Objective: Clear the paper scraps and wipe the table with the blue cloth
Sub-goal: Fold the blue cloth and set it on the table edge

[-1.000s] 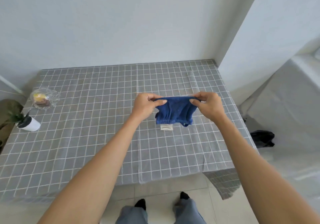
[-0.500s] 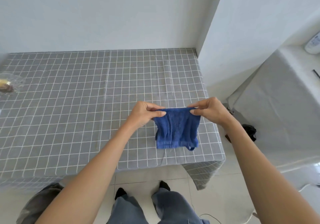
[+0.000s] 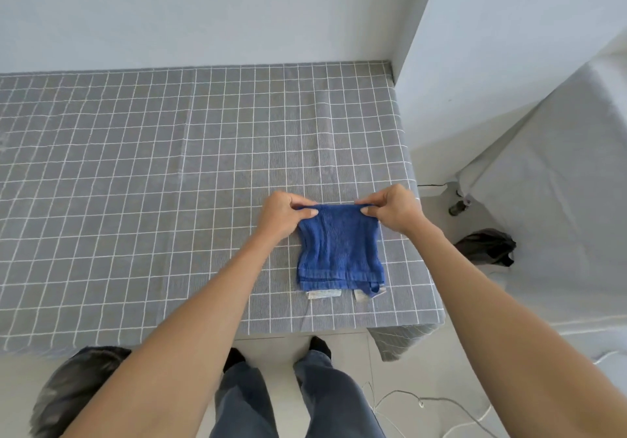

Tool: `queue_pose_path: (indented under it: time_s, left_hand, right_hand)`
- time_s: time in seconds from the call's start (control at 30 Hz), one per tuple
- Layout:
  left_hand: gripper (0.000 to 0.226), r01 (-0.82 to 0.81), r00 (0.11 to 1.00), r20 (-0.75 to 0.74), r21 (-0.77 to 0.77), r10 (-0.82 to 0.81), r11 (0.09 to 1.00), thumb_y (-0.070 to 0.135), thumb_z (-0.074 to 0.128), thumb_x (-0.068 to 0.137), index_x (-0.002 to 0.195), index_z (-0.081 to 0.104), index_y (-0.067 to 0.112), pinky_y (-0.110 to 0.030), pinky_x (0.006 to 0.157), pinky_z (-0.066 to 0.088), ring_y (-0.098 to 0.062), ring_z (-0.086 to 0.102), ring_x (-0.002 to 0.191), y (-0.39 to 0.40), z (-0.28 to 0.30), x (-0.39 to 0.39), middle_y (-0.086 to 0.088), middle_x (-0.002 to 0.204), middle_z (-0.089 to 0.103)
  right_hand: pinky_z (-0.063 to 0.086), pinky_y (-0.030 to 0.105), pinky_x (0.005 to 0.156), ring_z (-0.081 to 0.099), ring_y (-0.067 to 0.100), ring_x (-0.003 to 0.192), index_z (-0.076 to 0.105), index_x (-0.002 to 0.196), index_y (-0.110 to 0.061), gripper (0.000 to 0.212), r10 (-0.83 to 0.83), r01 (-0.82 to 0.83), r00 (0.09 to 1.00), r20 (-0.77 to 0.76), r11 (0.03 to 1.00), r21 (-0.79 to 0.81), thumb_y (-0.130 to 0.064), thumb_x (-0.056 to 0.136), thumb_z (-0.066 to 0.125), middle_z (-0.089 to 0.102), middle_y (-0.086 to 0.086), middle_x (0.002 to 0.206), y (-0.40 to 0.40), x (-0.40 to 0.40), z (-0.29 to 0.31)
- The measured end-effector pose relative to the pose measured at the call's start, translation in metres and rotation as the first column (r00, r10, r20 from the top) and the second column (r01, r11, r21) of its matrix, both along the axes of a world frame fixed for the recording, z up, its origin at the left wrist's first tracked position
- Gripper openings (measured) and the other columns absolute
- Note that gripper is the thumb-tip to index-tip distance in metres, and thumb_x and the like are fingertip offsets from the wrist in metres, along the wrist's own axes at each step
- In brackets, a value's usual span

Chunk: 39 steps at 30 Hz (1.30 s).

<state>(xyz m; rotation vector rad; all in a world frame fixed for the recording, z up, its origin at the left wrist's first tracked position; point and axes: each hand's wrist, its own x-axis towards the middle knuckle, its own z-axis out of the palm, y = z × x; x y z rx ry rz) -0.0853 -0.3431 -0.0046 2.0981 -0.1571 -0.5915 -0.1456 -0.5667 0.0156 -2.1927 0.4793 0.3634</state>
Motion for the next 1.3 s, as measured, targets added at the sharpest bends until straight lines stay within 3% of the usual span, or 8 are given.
queue_pose_path:
  time_s: [0.13, 0.27, 0.43, 0.57, 0.7, 0.87, 1.23, 1.3]
  left_hand:
    - [0.022, -0.023, 0.996, 0.082, 0.044, 0.019, 0.999, 0.021, 0.076, 0.078, 0.100, 0.075, 0.016, -0.032, 0.089, 0.052, -0.012, 0.067, 0.095, -0.002, -0.006, 0.009, 0.001, 0.102, 0.074]
    - [0.033, -0.013, 0.934, 0.355, 0.159, -0.044, 0.987, 0.021, 0.072, 0.083, 0.115, 0.068, 0.012, -0.036, 0.093, 0.051, -0.017, 0.065, 0.101, -0.005, -0.004, 0.000, -0.004, 0.111, 0.070]
    - [0.045, 0.079, 0.794, 0.547, 0.342, -0.267, 0.936, 0.031, 0.048, 0.097, 0.137, 0.047, 0.009, -0.040, 0.115, 0.027, -0.023, 0.039, 0.136, -0.019, -0.012, -0.041, -0.008, 0.145, 0.045]
    - [0.065, 0.131, 0.808, 0.422, 0.552, -0.411, 0.824, 0.048, 0.008, 0.098, 0.150, 0.014, 0.009, -0.040, 0.118, -0.002, -0.018, 0.000, 0.147, -0.020, -0.027, -0.067, -0.006, 0.159, 0.006]
    - [0.074, 0.144, 0.854, 0.320, 0.611, -0.409, 0.779, 0.056, -0.017, 0.088, 0.149, -0.010, 0.016, -0.040, 0.117, -0.011, -0.014, -0.012, 0.146, -0.009, -0.035, -0.068, 0.001, 0.158, -0.014]
    - [0.062, 0.125, 0.864, 0.301, 0.647, -0.403, 0.752, 0.047, -0.010, 0.093, 0.149, -0.012, 0.019, -0.043, 0.117, -0.011, -0.012, -0.013, 0.145, -0.009, -0.032, -0.068, 0.003, 0.157, -0.018]
    - [0.059, 0.199, 0.879, 0.200, 0.670, -0.432, 0.715, 0.045, 0.007, 0.100, 0.147, -0.020, 0.021, -0.046, 0.114, -0.014, -0.012, -0.019, 0.144, -0.005, -0.024, -0.063, 0.006, 0.154, -0.026]
    - [0.059, 0.208, 0.885, 0.204, 0.631, -0.418, 0.748, 0.046, 0.008, 0.100, 0.147, -0.019, 0.022, -0.044, 0.113, -0.015, -0.011, -0.018, 0.145, -0.001, -0.017, -0.059, 0.007, 0.154, -0.025]
  right_hand:
    - [0.045, 0.017, 0.076, 0.061, 0.007, 0.085, 0.074, 0.103, -0.021, 0.021, -0.032, 0.035, 0.998, 0.056, 0.998, -0.052, -0.012, 0.085, 0.066, 0.072, -0.003, 0.095, 0.002, 0.010, -0.006]
    - [0.049, 0.025, 0.083, 0.063, 0.016, 0.089, 0.068, 0.116, -0.022, 0.030, -0.096, 0.122, 0.979, 0.179, 0.983, -0.136, -0.014, 0.087, 0.063, 0.071, -0.001, 0.101, 0.010, 0.001, -0.014]
    - [0.047, 0.039, 0.089, 0.057, 0.030, 0.106, 0.064, 0.119, -0.012, 0.031, 0.033, 0.148, 0.893, 0.449, 0.920, -0.363, -0.016, 0.090, 0.055, 0.062, 0.008, 0.120, 0.034, -0.032, -0.036]
    - [0.036, 0.045, 0.101, 0.041, 0.029, 0.132, 0.049, 0.136, -0.012, 0.043, 0.114, 0.066, 0.927, 0.357, 0.888, -0.455, -0.028, 0.097, 0.039, 0.044, 0.009, 0.145, 0.056, -0.051, -0.049]
    - [0.012, 0.047, 0.114, 0.013, 0.019, 0.145, 0.022, 0.149, -0.018, 0.056, 0.168, -0.060, 0.973, 0.157, 0.844, -0.533, -0.039, 0.099, 0.013, 0.018, -0.001, 0.157, 0.056, -0.057, -0.054]
    - [-0.005, 0.049, 0.116, -0.002, 0.019, 0.146, 0.001, 0.151, -0.026, 0.054, 0.183, -0.131, 0.983, 0.030, 0.800, -0.585, -0.039, 0.099, 0.007, 0.000, -0.009, 0.159, 0.048, -0.057, -0.056]
    - [-0.006, 0.048, 0.116, -0.007, 0.020, 0.146, -0.002, 0.151, -0.024, 0.054, 0.187, -0.162, 0.982, -0.014, 0.807, -0.568, -0.038, 0.101, 0.008, -0.004, -0.007, 0.159, 0.051, -0.055, -0.047]
    - [-0.006, 0.046, 0.116, -0.008, 0.020, 0.146, 0.003, 0.152, -0.021, 0.054, 0.185, -0.158, 0.983, -0.006, 0.819, -0.551, -0.038, 0.101, 0.013, 0.001, -0.004, 0.159, 0.053, -0.050, -0.039]
